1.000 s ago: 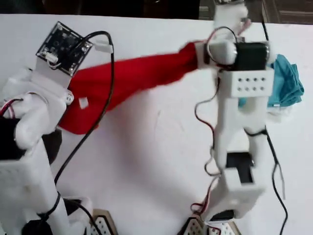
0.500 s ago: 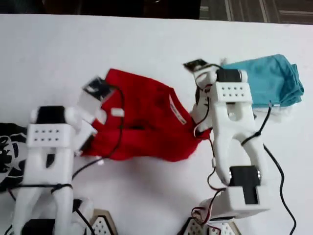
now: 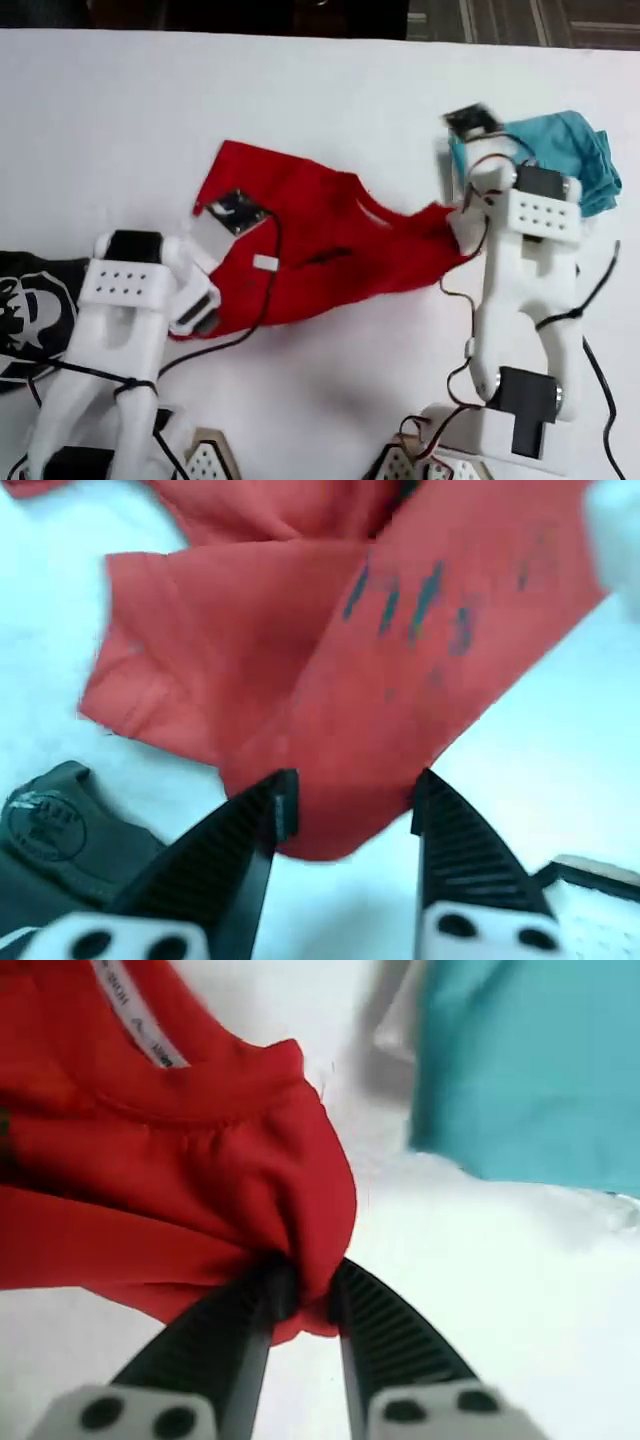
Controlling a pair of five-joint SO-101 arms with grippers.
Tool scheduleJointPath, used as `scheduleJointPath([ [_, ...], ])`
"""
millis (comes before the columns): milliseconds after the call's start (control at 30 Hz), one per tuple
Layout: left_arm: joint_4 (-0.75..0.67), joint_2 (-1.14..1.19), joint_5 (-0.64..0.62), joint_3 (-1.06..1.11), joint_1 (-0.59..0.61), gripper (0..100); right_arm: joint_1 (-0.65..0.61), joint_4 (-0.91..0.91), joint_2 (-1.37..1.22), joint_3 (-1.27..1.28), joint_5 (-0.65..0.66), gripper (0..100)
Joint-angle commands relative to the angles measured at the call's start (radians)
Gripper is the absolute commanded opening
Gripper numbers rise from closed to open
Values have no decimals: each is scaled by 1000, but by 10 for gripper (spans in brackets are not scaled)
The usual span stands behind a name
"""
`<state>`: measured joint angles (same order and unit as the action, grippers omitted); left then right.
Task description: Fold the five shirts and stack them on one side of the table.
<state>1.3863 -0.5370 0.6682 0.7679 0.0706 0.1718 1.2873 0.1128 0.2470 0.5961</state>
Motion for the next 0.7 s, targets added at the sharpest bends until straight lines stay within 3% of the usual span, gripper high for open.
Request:
scheduleJointPath([
  [0, -18, -25, 8, -59, -14, 214, 18, -21, -2, -5, 11, 79],
  [133, -21, -23, -3, -122, -35, 213, 18, -5, -5, -8, 12, 167],
  [267, -143, 57, -89, -124, -55, 214, 18, -5, 15, -9, 5, 173],
  [433, -250, 397, -117, -209, -58, 211, 18, 35, 105, -5, 5, 173],
  [667, -250, 870, -117, -596, -34, 210, 18, 150, 237, -5, 8, 173],
])
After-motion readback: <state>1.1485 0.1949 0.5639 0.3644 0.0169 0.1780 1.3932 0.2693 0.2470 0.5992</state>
